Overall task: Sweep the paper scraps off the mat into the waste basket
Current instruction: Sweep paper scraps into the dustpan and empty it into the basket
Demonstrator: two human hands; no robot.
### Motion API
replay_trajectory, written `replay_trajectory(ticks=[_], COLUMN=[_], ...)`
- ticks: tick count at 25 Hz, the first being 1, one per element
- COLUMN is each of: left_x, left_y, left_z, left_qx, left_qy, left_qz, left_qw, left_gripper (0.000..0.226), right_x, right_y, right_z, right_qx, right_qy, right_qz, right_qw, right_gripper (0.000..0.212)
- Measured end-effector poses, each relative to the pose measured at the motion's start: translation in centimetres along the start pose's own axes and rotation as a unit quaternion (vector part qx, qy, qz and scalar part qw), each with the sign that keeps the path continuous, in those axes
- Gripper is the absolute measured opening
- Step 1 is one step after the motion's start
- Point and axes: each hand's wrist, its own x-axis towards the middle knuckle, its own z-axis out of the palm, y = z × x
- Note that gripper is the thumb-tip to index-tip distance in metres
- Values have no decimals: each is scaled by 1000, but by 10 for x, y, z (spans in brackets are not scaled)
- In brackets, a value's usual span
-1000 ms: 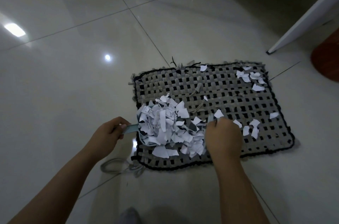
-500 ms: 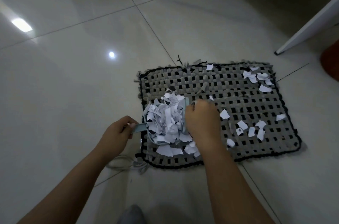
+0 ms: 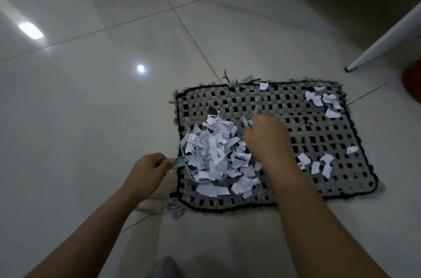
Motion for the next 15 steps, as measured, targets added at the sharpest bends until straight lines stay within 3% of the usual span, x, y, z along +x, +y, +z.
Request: replay_trajectory(ticks=[5, 12, 15], left_x=[-2, -4, -4], left_y=[1, 1, 2], left_z=[3, 4, 5], left_qx=[11, -2, -2], left_qy=[6, 27, 32], left_qz=[12, 10, 14], left_qw=[1000, 1000, 999], left_gripper=[34, 34, 34], right_x=[-26, 1, 14], right_y=[-21, -5, -6], right_z=[11, -14, -14], right_qx=[37, 29, 0], right_qy=[-42, 41, 54], right_qz=[-62, -57, -64], right_qw=[997, 997, 997], right_gripper=[45, 46, 31])
